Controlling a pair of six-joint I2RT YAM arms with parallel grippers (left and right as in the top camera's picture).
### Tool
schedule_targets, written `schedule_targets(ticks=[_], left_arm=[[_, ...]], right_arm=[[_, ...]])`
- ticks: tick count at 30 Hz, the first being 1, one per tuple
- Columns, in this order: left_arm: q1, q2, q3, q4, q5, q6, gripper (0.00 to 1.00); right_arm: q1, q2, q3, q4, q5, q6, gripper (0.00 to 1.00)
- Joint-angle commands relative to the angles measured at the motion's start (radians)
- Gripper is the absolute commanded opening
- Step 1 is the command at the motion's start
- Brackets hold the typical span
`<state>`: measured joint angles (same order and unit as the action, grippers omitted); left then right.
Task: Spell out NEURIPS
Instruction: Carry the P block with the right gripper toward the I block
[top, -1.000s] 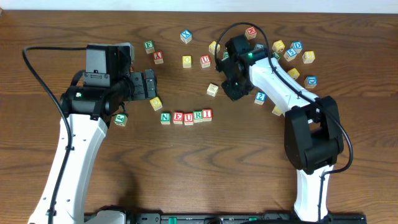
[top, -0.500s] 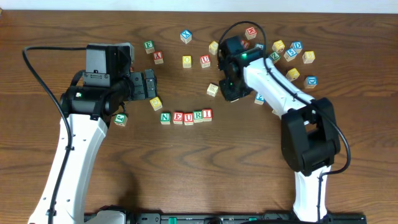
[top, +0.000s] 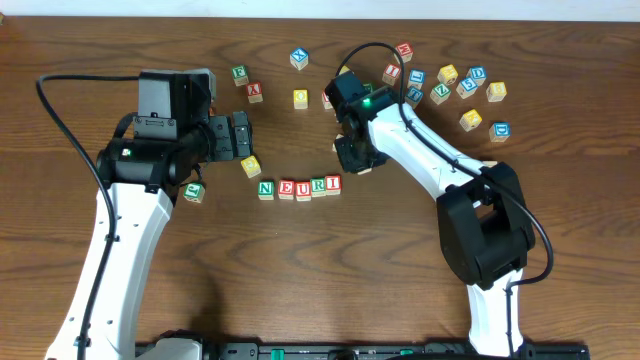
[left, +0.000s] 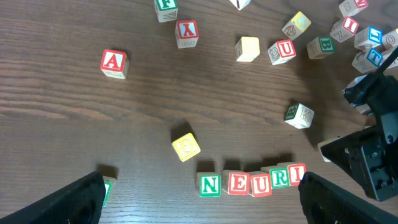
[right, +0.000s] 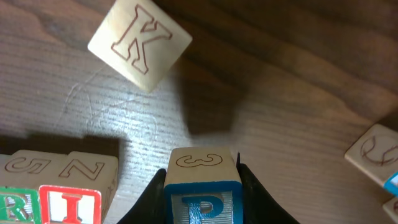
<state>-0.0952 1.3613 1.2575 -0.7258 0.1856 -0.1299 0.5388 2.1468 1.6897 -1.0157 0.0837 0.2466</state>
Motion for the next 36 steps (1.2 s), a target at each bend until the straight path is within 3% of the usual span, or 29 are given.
schedule_targets(ticks=[1, 36], left_arm=[[0.002, -0.009, 0.023, 0.000, 0.006, 0.006, 0.98], [0.002, -0.009, 0.023, 0.000, 0.005, 0.006, 0.98]], right_arm=[[0.013, -0.015, 0.018, -0.013, 0.016, 0.046, 0.01], [0.094, -0.015, -0.024, 0.056, 0.110, 0.135, 0.01]])
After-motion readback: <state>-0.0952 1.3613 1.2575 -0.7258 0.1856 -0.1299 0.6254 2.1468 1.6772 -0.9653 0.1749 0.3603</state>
